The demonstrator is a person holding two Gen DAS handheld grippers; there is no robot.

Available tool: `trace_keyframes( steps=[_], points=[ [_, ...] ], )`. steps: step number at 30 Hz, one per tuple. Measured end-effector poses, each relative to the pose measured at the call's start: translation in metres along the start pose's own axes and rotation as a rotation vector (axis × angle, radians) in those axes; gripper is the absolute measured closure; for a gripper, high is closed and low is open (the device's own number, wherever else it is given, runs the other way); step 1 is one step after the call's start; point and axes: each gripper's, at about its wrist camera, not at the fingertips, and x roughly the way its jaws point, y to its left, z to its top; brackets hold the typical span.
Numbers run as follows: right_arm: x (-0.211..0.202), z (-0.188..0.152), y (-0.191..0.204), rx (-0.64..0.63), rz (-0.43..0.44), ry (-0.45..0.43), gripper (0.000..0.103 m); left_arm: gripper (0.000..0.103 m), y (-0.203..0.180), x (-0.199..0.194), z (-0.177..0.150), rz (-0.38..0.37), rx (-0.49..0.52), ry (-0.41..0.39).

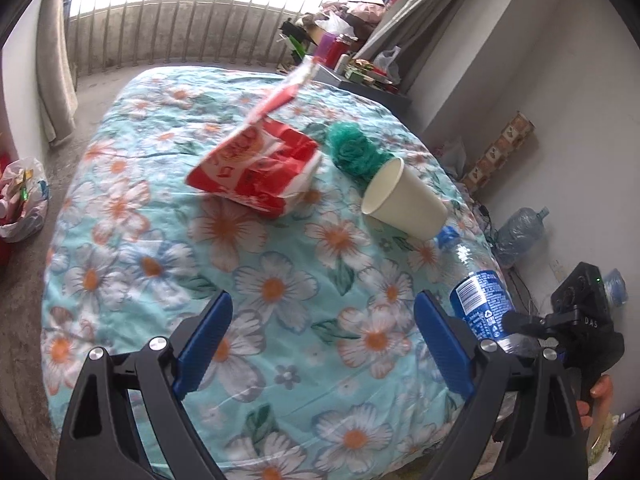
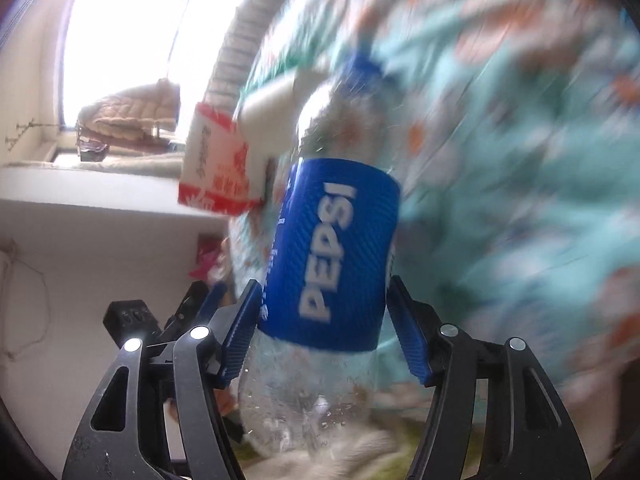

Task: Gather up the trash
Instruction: 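Close the right tool around the clear Pepsi bottle and lift it, then grasp the white paper cup rim with the left tool while the right holds the bottle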

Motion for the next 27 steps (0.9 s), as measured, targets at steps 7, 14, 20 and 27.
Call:
trace_keyframes(
  steps=[7, 14, 20, 27],
  points=[
    [-0.006, 0.006, -0.002, -0.085, -0.1, -0.006, 0.046, 0.013, -0.029, 0.027, 0.018, -0.063, 0.037, -0.016],
    [0.021, 0.014, 0.001, -0.103, -0.113, 0.048, 0.048, 0.033, -0.05, 0.068, 0.055, -0.071, 0.032, -0.069],
    [-0.007, 0.021, -0.017, -0.076, -0.129, -0.019, 0.048, 0.063, -0.061, 0.097, 0.076, -0.065, 0.007, -0.089],
    [-0.013, 0.024, -0.028, -0.049, -0.102, -0.023, 0.048, 0.097, -0.076, 0.097, 0.08, -0.025, 0.087, -0.074]
  ],
)
